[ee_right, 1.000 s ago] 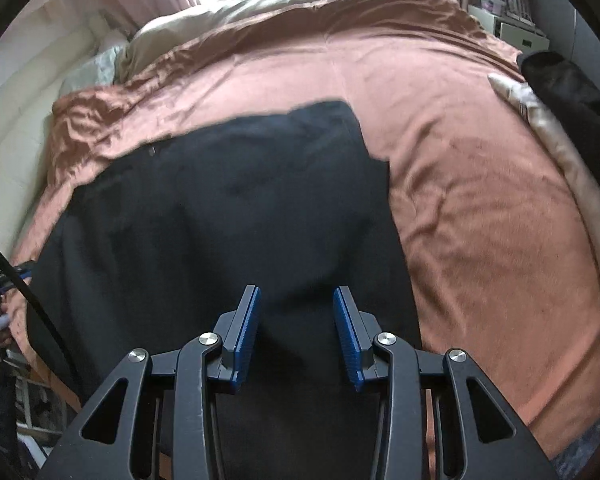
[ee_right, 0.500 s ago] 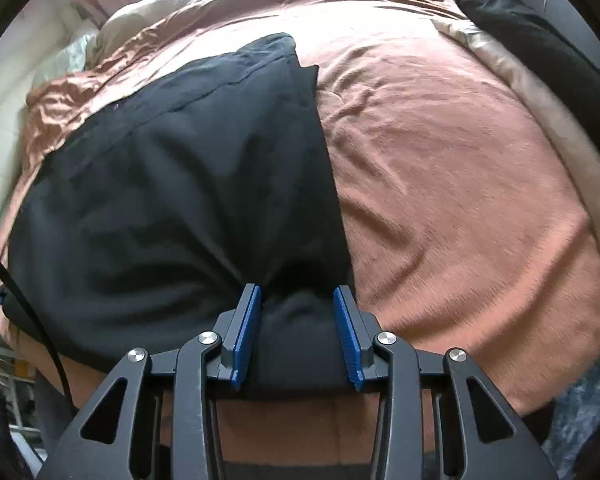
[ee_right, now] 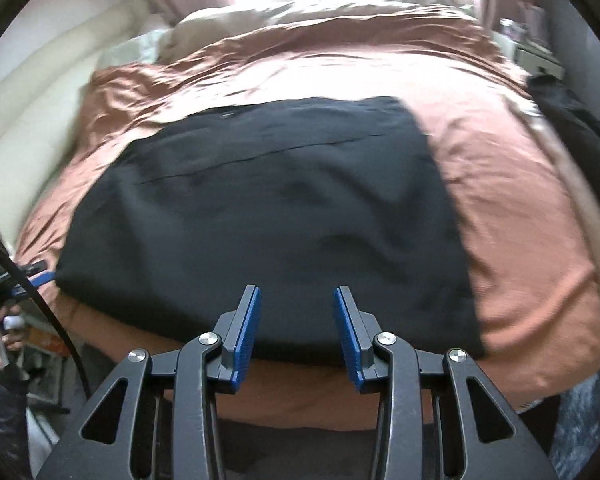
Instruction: Fold large clothes
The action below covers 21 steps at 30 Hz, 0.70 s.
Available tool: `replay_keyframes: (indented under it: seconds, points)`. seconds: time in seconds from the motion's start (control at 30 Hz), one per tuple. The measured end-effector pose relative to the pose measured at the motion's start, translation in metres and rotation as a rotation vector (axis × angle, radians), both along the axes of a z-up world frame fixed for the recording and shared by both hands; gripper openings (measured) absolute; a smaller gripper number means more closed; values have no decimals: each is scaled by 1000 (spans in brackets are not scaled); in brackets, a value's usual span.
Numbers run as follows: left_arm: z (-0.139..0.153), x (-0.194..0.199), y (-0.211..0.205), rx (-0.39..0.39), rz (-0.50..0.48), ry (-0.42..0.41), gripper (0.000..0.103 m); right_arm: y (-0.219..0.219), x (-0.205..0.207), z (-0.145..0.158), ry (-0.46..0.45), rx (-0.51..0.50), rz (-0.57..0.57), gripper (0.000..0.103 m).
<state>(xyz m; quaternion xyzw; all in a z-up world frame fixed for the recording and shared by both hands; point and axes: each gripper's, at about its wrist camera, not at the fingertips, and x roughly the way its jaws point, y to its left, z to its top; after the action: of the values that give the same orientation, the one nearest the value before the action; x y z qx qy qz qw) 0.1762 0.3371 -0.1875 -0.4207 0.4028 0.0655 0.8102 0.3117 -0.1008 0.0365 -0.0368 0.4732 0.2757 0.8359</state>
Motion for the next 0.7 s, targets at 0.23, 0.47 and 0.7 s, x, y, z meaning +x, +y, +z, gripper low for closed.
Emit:
replay_keyframes:
  seconds: [0.23,0.47,0.7]
  points:
    - [-22,-1,-2,-153,1,-16,58,70,-3,-23,42,-6,130,35]
    - [-30,20,1,-194,-10,-48,49,126,19,-53,61,-99,193,32]
    - [-30,17,-3,-180,-16,-43,30,161,54,-89,50,-237,144,31]
